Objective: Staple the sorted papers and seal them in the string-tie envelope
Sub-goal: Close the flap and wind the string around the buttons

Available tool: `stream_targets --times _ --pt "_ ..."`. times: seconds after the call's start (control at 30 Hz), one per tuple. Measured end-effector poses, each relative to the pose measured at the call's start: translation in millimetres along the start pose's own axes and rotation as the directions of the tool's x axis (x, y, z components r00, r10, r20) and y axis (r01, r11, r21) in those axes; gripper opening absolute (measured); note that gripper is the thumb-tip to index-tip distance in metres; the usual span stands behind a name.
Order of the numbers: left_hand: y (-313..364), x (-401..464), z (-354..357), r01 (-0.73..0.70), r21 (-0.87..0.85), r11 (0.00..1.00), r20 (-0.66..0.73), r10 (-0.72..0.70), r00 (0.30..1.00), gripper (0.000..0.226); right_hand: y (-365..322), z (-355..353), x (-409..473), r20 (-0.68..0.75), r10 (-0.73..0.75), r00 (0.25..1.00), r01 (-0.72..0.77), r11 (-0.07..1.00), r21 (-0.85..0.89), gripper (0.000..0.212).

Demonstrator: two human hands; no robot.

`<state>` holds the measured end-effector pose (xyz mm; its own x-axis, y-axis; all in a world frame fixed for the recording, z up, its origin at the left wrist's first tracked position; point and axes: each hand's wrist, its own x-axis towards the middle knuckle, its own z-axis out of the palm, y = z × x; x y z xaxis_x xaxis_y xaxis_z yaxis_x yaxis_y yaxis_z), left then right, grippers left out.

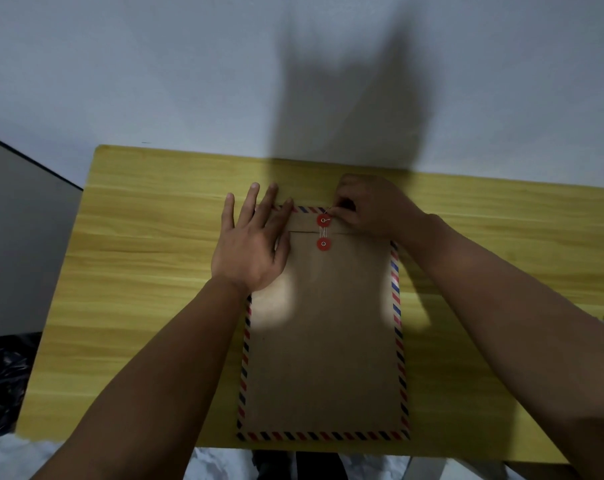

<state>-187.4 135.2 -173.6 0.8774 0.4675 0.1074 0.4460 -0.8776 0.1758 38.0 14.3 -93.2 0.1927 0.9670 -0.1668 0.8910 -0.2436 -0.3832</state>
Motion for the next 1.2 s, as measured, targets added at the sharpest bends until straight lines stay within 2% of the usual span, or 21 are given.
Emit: stream_targets --times 0.13,0.27,0.37,0.43,0.6,0.73,0.83,0.93,1.03,1.13,1.2 --pt "-1 0 2 -0.005 0.002 1.000 -0.002 0.005 1.000 0.057 3 4 -18 -0.066 0.017 0.998 -0.018 1.000 -0.008 0.025" --pt "-2 0 2 -0.006 0.016 1.000 0.003 0.006 1.000 0.057 0 16 -39 -0.165 0.009 0.986 -0.025 0.995 -0.092 0.022" --pt "-1 0 2 -0.007 0.015 1.000 0.000 0.007 1.000 0.057 -1 26 -46 -0.230 0.045 0.972 -0.079 0.987 -0.141 0.025" --pt "-1 0 2 -0.006 0.013 1.000 0.000 0.006 1.000 0.057 0 28 -46 -0.272 0.077 0.959 -0.111 0.987 -0.114 0.027" --pt "-1 1 2 -0.005 0.028 1.000 0.007 0.005 1.000 0.057 -1 22 -39 -0.290 0.091 0.953 -0.129 0.985 -0.115 0.023" --pt "-1 1 3 -0.006 0.026 1.000 0.000 0.006 1.000 0.057 6 11 -34 -0.364 0.173 0.915 -0.238 0.961 -0.139 0.026" --pt "-1 1 2 -0.006 0.023 1.000 0.002 0.005 1.000 0.057 14 6 -34 -0.329 0.215 0.919 -0.251 0.965 -0.069 0.025" --pt "0 1 1 -0.005 0.020 1.000 0.001 0.005 1.000 0.057 14 8 -43 -0.280 0.150 0.948 -0.155 0.988 0.004 0.020" --pt "0 1 1 -0.003 0.017 1.000 0.003 0.003 1.000 0.057 10 15 -54 -0.258 0.133 0.957 -0.083 0.977 0.194 0.011" --pt "0 1 0 0.000 0.017 1.000 0.006 0.000 1.000 0.057 2 26 -60 -0.267 0.266 0.926 -0.117 0.876 0.468 0.008" --pt "0 1 0 0.002 0.018 1.000 0.005 -0.002 1.000 0.057 -3 33 -62 -0.259 0.381 0.888 -0.146 0.765 0.627 0.006"
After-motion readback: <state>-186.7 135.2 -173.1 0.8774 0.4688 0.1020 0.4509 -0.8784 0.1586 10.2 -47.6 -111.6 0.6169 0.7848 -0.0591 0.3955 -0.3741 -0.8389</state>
